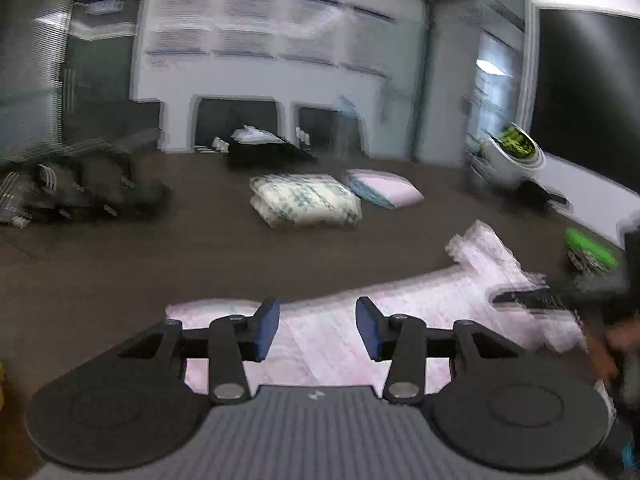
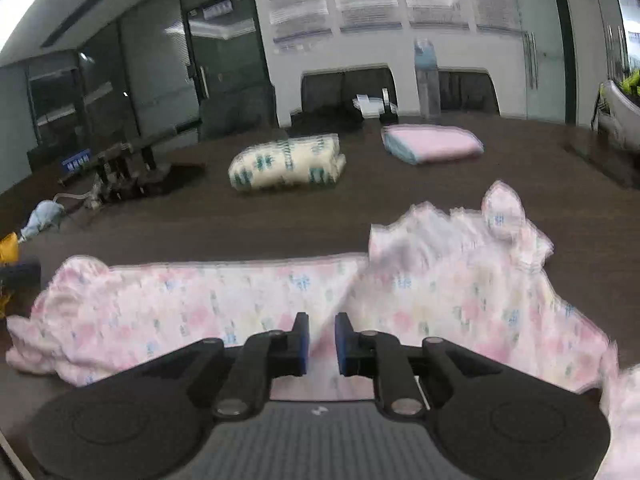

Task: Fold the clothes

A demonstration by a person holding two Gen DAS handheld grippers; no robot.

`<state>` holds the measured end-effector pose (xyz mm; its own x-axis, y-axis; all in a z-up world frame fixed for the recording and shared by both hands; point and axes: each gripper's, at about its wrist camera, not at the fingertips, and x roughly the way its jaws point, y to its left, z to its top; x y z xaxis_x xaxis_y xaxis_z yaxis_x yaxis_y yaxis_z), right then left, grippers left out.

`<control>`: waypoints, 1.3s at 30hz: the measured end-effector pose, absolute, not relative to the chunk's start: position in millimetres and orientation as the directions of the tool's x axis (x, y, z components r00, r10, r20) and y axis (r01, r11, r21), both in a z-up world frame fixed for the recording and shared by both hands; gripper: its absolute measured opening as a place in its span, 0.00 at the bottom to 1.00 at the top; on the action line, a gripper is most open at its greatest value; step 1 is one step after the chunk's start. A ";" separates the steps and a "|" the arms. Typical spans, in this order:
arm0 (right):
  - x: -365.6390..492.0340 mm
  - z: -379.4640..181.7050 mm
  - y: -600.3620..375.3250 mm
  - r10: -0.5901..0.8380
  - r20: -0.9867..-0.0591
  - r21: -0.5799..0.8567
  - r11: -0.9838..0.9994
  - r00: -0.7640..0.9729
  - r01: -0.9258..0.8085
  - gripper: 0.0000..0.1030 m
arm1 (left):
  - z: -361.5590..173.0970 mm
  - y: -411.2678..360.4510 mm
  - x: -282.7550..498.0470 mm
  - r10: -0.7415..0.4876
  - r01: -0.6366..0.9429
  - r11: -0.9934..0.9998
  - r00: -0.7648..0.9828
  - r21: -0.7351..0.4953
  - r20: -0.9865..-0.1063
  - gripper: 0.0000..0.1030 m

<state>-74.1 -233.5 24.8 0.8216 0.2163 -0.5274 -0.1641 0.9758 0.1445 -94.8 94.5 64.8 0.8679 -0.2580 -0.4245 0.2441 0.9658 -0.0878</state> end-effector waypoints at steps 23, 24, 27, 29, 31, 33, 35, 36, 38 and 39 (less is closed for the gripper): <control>2.8 9.1 -222.4 0.193 -0.616 0.162 0.980 0.764 -0.117 0.00 | 0.2 53.6 -37.2 0.009 0.039 0.997 0.805 0.068 -0.593 0.35; 2.3 8.7 -233.8 0.165 -0.615 0.172 0.982 0.771 -0.073 0.00 | 0.7 55.0 -36.8 0.003 0.037 0.998 0.804 0.056 -0.595 0.35; -4.3 11.5 -244.4 0.097 -0.612 0.162 0.987 0.785 0.004 0.04 | 1.0 57.3 -36.3 -0.005 0.034 0.999 0.802 0.038 -0.598 0.36; -16.8 16.9 -237.4 0.135 -0.594 0.169 0.985 0.793 -0.041 0.09 | 1.0 57.3 -36.6 -0.005 0.034 0.999 0.802 0.037 -0.598 0.36; -37.3 22.6 -220.3 0.245 -0.570 0.174 0.969 0.784 -0.176 0.09 | 1.1 56.7 -36.6 -0.005 0.034 0.999 0.802 0.038 -0.598 0.36; -55.4 21.9 -202.2 0.337 -0.578 0.168 0.940 0.743 -0.296 0.08 | 0.9 57.1 -36.3 -0.006 0.034 0.999 0.801 0.036 -0.598 0.36; -70.7 14.4 -189.4 0.342 -0.605 0.121 0.932 0.719 -0.342 0.08 | 0.6 57.2 -36.2 -0.007 0.035 0.999 0.801 0.035 -0.598 0.36; -77.7 11.2 -188.1 0.316 -0.613 0.091 0.938 0.724 -0.334 0.08 | 0.7 56.7 -36.5 -0.005 0.034 0.999 0.801 0.036 -0.598 0.37; -89.7 12.6 -204.6 0.226 -0.601 0.056 0.969 0.767 -0.242 0.09 | 0.8 55.9 -36.8 -0.003 0.033 0.999 0.801 0.039 -0.598 0.37; -95.7 13.4 -212.8 0.179 -0.593 0.039 0.980 0.785 -0.194 0.09 | 0.9 55.8 -37.0 -0.002 0.033 0.999 0.801 0.040 -0.598 0.37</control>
